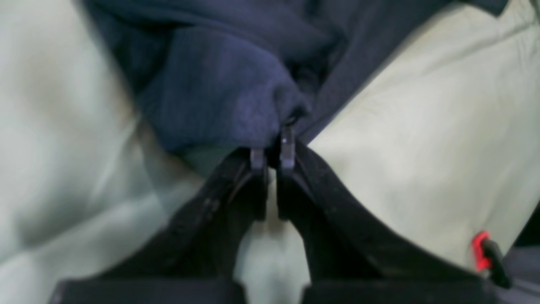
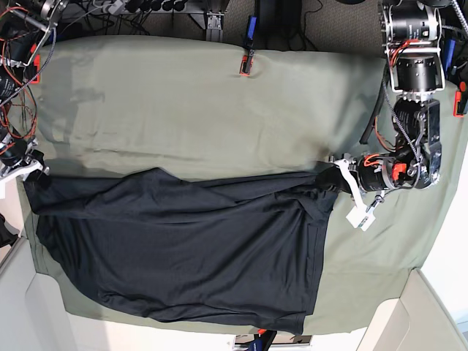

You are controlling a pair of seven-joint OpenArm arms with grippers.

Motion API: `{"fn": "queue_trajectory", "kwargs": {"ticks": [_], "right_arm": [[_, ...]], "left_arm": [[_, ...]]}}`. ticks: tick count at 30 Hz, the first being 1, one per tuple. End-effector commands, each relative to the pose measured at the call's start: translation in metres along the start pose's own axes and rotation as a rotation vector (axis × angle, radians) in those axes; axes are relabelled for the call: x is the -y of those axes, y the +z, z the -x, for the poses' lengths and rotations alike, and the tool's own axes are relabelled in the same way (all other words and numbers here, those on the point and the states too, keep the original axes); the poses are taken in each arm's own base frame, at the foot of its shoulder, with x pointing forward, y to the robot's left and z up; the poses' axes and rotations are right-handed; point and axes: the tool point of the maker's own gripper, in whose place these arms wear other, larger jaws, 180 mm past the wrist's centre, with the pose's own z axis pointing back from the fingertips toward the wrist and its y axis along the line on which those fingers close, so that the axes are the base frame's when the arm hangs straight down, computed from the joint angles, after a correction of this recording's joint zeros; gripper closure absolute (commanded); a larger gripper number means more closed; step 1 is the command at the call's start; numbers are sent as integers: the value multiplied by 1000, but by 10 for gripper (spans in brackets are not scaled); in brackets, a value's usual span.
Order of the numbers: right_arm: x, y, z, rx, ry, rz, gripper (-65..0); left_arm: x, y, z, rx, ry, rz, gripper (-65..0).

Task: Fold the T-shirt properly
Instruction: 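Pull the folded layer back toward the collar side with both grippers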

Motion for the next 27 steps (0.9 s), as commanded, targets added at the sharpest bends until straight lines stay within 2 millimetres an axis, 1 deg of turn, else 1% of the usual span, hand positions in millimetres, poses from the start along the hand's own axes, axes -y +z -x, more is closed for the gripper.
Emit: {"fn": "queue_trajectory", "kwargs": {"ticks": [1, 6, 9, 14, 18, 20, 23, 27], "right_arm": [[0, 13, -27, 68, 44, -2, 0], [7, 39, -19, 40, 134, 35, 0], [10, 52, -12, 16, 182, 55, 0], [16, 68, 9, -44, 231, 75, 0], [15, 79, 30, -89, 252, 75, 0], [13, 85, 39, -108, 271, 77, 0], [10, 93, 49, -136, 298, 80, 0], [14, 104, 63, -173, 313, 93, 0]], "left_arm": [[-7, 17, -16, 44, -50, -26, 0], [-14, 49, 8, -12, -131, -97, 0], [-11, 63, 25, -60, -154, -98, 0], [-5, 79, 62, -179, -198, -102, 0], [1, 93, 87, -238, -215, -108, 0], [3, 101, 94, -236, -199, -113, 0], [0, 117, 104, -238, -172, -140, 0], [3, 137, 115, -219, -116, -137, 0]]}}
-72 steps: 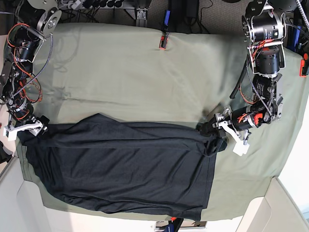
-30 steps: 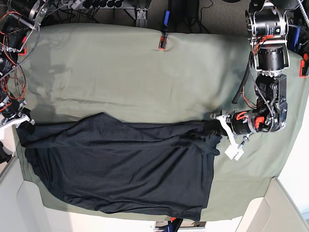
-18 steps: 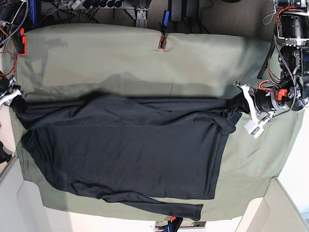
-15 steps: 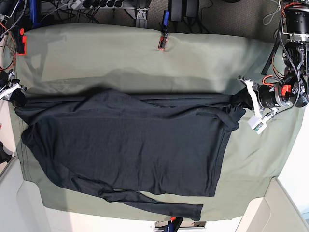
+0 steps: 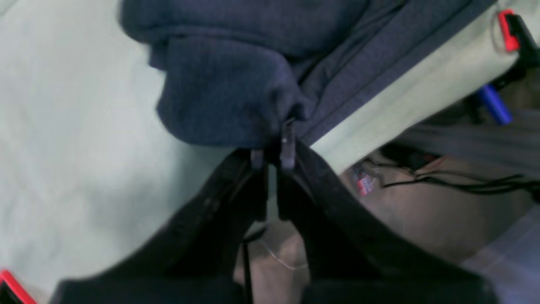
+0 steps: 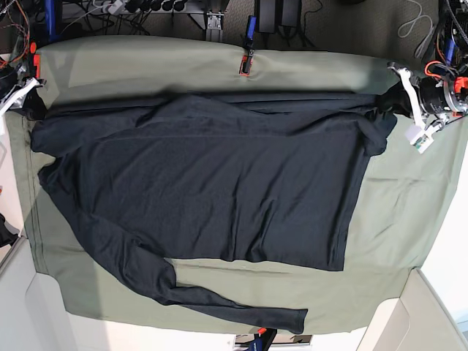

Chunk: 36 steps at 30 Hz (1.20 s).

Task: Fold the T-shirt properly
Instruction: 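Pull the folded layer back toward the collar side with both grippers, then release the shirt and move left gripper along the shirt side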

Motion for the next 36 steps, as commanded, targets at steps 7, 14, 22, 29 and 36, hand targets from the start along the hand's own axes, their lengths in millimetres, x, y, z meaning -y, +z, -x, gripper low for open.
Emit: {"fn": "queue_trajectory", "kwargs": {"ticks": [7, 14, 22, 29, 36], "right_arm": [[10, 18, 9, -16, 29, 47, 0], [13, 18, 10, -17, 41, 63, 0], [15, 18, 11, -18, 41, 71, -10], [15, 18, 12, -21, 39, 71, -336], [15, 27, -4, 38, 26, 68, -336]], "left_arm": [[0, 7, 14, -28, 17, -7, 0], [4, -1, -5, 122, 45, -21, -44], [7, -6, 7, 85, 87, 5, -194], [28, -2, 20, 35, 131, 119, -346], [30, 3, 9, 80, 145, 150, -345]]}}
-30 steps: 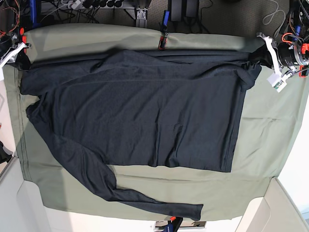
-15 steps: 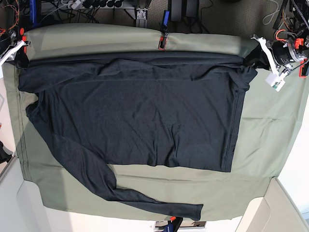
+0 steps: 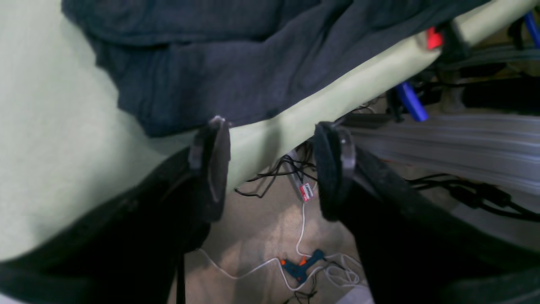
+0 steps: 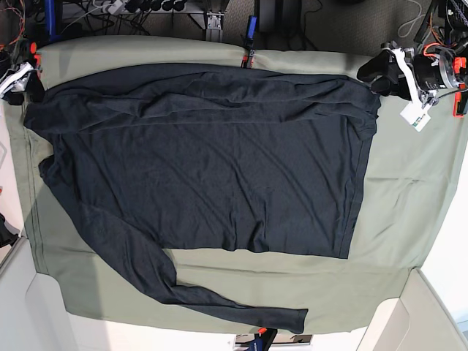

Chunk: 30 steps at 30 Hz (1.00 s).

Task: Fold the T-shirt properly
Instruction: 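Release the shirt and move left gripper along the shirt side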

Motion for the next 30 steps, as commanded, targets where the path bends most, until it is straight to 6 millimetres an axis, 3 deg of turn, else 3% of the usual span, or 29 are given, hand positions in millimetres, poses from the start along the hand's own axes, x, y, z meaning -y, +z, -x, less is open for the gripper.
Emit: {"fn": "queue_trajectory", "kwargs": {"ticks": [1, 8, 14, 19, 22, 30], "right_arm": [[4, 10, -24, 72, 19, 10, -336], [14, 17, -78, 243, 17, 38, -336], [39, 7, -127, 350, -49, 94, -336], [65, -28, -153, 378, -182, 85, -336], [70, -51, -164, 377, -266, 46, -336], [38, -105, -187, 273, -169, 18, -336]], "left_arm": [[-3, 11, -14, 40, -21, -4, -345], [-7, 28, -54, 169, -35, 11, -345], [-14, 34, -93, 250, -99, -17, -345], [-24, 31, -109, 239, -142, -34, -345], [-26, 23, -111, 224, -133, -16, -345], [-41, 13, -120, 227, -124, -41, -345]]}}
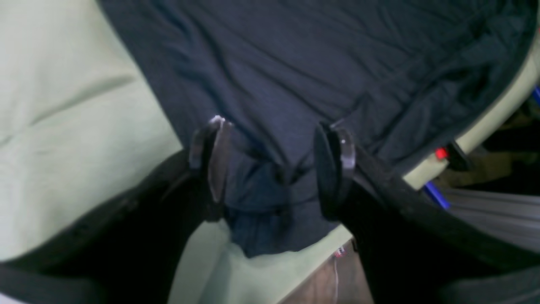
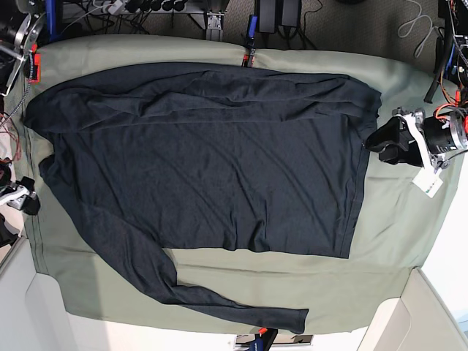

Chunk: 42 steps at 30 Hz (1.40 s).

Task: Fold the T-shirt properly
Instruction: 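Release the shirt and move left gripper along the shirt side, then lower left gripper and grasp the shirt's side edge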

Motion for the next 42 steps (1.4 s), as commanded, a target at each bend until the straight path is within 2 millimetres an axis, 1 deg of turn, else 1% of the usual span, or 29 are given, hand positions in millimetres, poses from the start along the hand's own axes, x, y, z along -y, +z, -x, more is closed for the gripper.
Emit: {"fn": "queue_trajectory", "kwargs": {"ticks": [1, 6, 8, 10, 12, 16, 19, 24, 26, 30, 33, 36, 39, 42], "right_arm": [[-3, 0, -19, 38, 31, -1, -336], [-32, -28, 10, -48, 79, -48, -336], [-41, -35, 24, -86, 109, -50, -336], [-48, -39, 33, -106, 119, -57, -336], [-54, -42, 37, -112, 116, -66, -336], [-53, -41, 36, -109, 114, -67, -336], [-53, -41, 38, -116, 114, -66, -336], [-52, -40, 42, -138, 115, -65, -336], [-53, -41, 41, -137, 115, -66, -336], [-52, -41, 41, -137, 114, -66, -336], [-52, -41, 42, -138, 118, -63, -336], [-51, -40, 42, -139, 120, -61, -336], [-52, -41, 42, -139, 120, -61, -336], [-52, -41, 42, -139, 120, -61, -336]], "left_arm": [[-5, 8, -14, 37, -26, -15, -345], [-13, 6, -7, 29, 13, -22, -345], [-16, 6, -5, 32, 29, -25, -345], [-21, 6, -2, 30, 38, -39, -345], [-29, 5, 0, 37, 40, -70, -345], [-45, 6, 0, 58, 51, -117, -345], [-59, 7, -15, 98, 75, -134, -345], [-84, 9, -55, 198, 109, -156, -345], [-89, 1, -68, 207, 124, -143, -345], [-95, -33, -81, 184, 175, -103, -345], [-109, -60, -88, 179, 177, -146, -345], [-124, -81, -92, 174, 216, -213, -345], [-131, -102, -97, 149, 225, -259, -345], [-138, -117, -97, 132, 267, -311, -345]]}}
